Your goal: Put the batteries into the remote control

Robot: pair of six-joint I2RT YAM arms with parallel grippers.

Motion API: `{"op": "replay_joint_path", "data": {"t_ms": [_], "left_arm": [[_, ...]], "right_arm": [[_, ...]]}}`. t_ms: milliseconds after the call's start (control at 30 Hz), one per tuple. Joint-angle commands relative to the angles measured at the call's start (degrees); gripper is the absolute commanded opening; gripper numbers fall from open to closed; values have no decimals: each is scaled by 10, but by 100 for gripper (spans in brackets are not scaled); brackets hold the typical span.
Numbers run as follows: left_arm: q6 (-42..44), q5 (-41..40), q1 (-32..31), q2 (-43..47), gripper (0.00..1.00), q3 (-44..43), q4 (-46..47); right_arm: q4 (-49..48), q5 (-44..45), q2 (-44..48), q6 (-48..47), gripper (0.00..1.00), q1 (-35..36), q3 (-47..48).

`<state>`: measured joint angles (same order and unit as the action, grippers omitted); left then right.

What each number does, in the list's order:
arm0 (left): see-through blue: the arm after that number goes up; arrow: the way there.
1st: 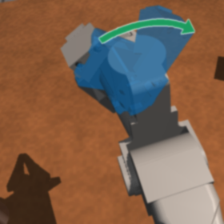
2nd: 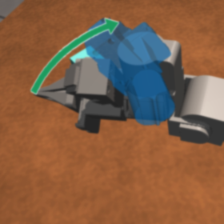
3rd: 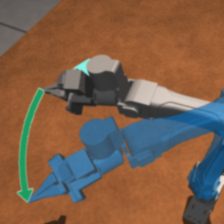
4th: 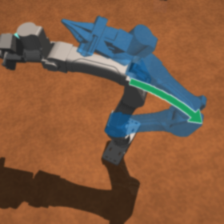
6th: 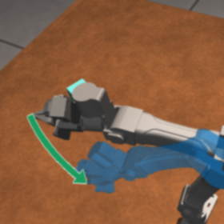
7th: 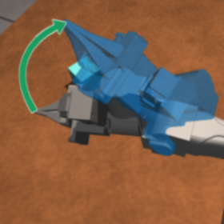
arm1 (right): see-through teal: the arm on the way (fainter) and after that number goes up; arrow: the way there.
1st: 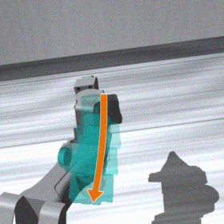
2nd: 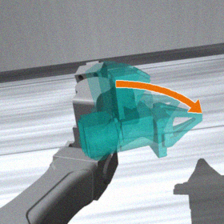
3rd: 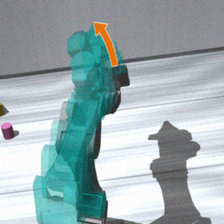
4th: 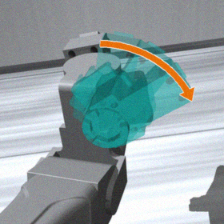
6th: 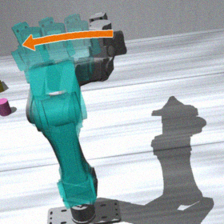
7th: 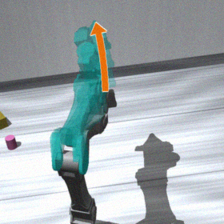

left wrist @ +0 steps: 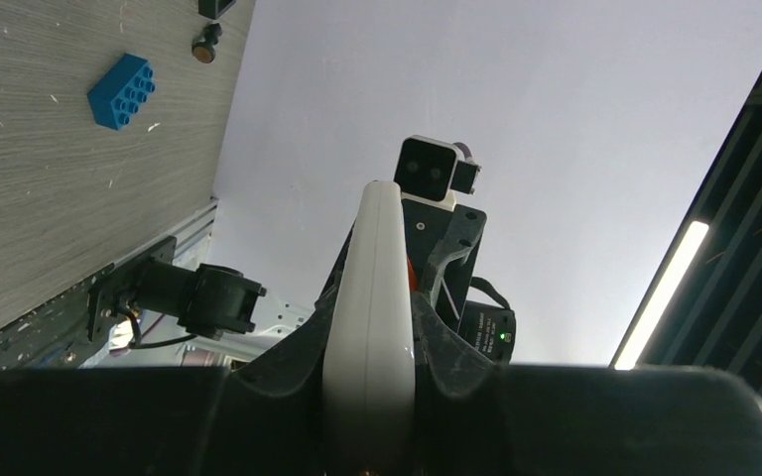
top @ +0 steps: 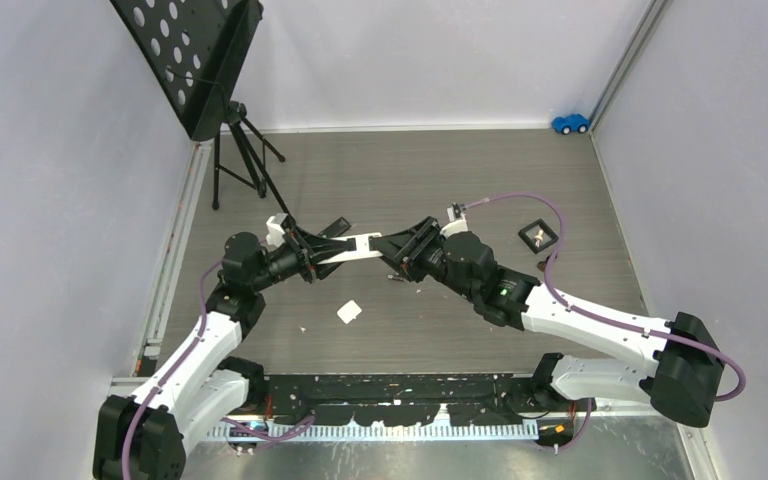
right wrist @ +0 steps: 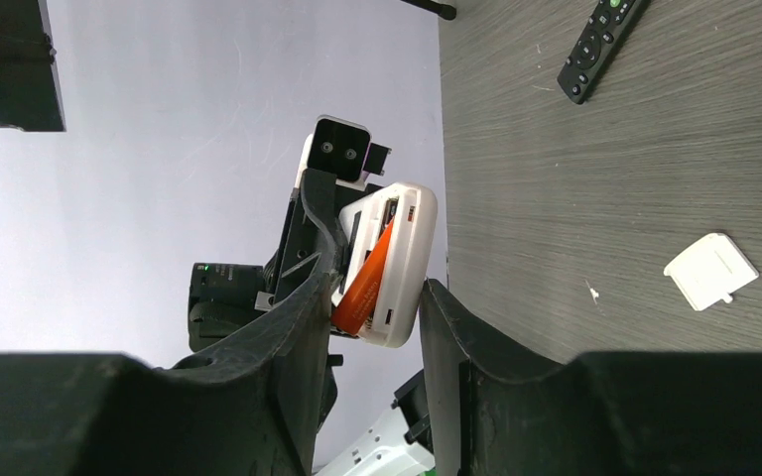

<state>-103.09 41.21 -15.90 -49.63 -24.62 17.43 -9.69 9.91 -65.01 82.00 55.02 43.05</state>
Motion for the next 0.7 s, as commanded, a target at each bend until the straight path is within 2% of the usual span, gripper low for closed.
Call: {"op": "replay_joint_path", "data": {"t_ms": [0,667], "left_arm": [[4,18,-2,8,0,-15,57],[30,67,-2,22,0,-53,93]], "right_arm": [[-18,13,-3,8,42,3,14],[-31,7,-23,27,31,2,3]]}}
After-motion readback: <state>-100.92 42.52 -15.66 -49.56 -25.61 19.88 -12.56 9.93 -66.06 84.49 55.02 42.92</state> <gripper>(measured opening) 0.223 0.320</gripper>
